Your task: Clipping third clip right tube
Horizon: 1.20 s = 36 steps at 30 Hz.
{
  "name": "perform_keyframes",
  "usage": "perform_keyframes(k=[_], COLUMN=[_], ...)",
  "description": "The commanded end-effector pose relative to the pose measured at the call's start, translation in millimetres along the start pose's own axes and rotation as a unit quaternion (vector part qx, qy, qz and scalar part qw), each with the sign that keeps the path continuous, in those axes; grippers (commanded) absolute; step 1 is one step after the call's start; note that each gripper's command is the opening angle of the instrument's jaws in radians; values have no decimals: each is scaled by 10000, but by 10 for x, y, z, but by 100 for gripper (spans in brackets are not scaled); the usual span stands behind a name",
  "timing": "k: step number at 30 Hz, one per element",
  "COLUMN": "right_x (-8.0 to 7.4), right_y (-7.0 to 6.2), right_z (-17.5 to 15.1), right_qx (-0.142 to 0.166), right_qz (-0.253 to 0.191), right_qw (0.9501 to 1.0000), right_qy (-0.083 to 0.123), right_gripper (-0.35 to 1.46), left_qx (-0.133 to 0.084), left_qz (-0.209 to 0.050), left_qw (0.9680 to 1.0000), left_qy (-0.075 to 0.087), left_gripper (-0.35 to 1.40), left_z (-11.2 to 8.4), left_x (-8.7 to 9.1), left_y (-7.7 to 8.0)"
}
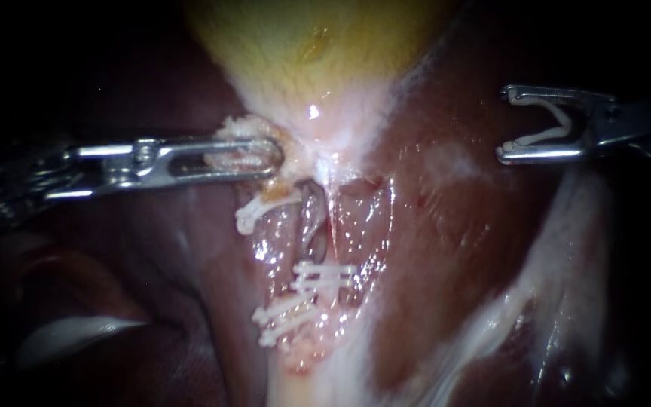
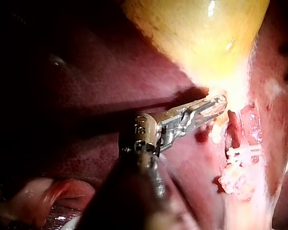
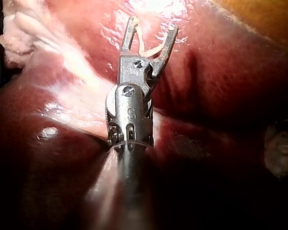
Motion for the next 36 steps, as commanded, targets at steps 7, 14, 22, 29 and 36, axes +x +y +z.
perform_keyframes(k=[7,14,22,29,36], right_x=[0,1,2,8,23], right_y=[0,-1,-2,-12,-35], right_z=[0,1,3,16,49], right_qx=[-1,-1,6,99,209], right_qz=[1,1,3,93,552], right_qw=[10000,10000,10000,9999,9981], right_qy=[0,0,6,75,177], right_gripper=[49,49,49,49,49], left_qx=[-27,-53,-58,-67,-73], left_qz=[9,36,40,40,38], left_qw=[9999,9998,9998,9998,9998], left_qy=[-99,-161,-183,-188,-191], left_gripper=[-35,-35,-35,-35,-35], left_z=[-17,-29,-29,-29,-30], left_x=[-12,-20,-17,-16,-16], left_y=[0,-1,-1,-4,-6])
